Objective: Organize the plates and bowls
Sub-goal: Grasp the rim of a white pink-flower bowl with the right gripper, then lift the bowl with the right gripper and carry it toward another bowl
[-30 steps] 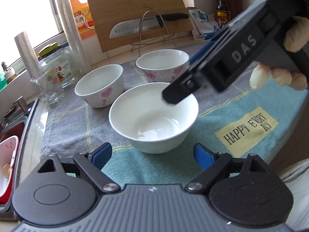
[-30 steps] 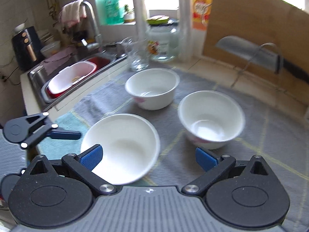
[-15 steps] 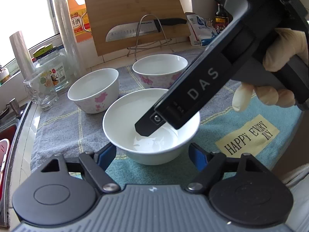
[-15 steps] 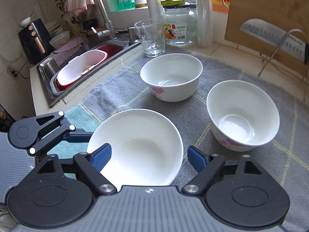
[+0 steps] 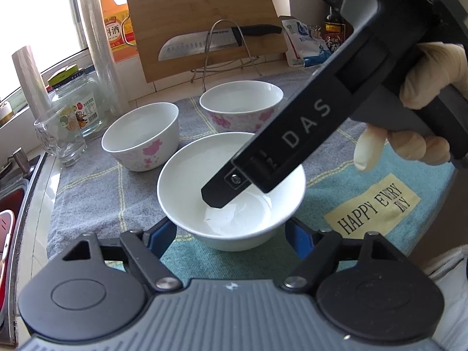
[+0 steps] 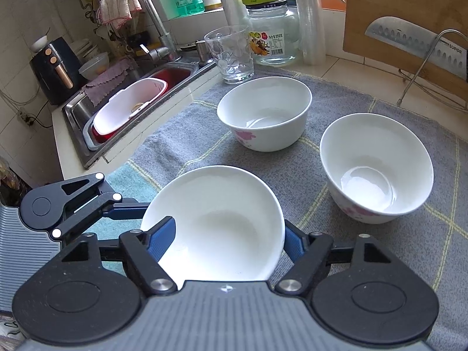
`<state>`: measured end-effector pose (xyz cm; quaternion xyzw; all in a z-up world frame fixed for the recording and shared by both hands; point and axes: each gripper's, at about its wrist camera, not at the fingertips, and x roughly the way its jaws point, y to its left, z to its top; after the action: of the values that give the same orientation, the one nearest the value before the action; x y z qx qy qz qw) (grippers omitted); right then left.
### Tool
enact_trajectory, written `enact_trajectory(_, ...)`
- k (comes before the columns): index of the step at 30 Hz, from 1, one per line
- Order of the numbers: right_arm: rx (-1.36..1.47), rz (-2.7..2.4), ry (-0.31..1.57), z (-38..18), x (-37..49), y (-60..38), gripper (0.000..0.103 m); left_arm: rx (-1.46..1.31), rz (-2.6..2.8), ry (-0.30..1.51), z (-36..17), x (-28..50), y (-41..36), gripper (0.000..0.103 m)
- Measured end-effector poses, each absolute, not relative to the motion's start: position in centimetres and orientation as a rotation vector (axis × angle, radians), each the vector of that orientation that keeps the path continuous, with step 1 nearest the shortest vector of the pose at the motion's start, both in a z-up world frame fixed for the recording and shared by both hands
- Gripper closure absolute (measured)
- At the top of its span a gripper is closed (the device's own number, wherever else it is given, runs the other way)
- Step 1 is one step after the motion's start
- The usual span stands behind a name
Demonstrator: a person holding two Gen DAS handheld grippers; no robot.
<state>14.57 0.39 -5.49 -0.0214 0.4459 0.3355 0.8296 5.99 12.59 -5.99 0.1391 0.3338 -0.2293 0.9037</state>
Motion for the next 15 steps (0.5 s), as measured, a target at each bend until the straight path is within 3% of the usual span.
enact_trajectory(15,-0.014,0.621,0.908,-3.5,12.5,-4.2,0.021,0.318,-0.595,0.663,-4.4,6.0,9.4,0.022)
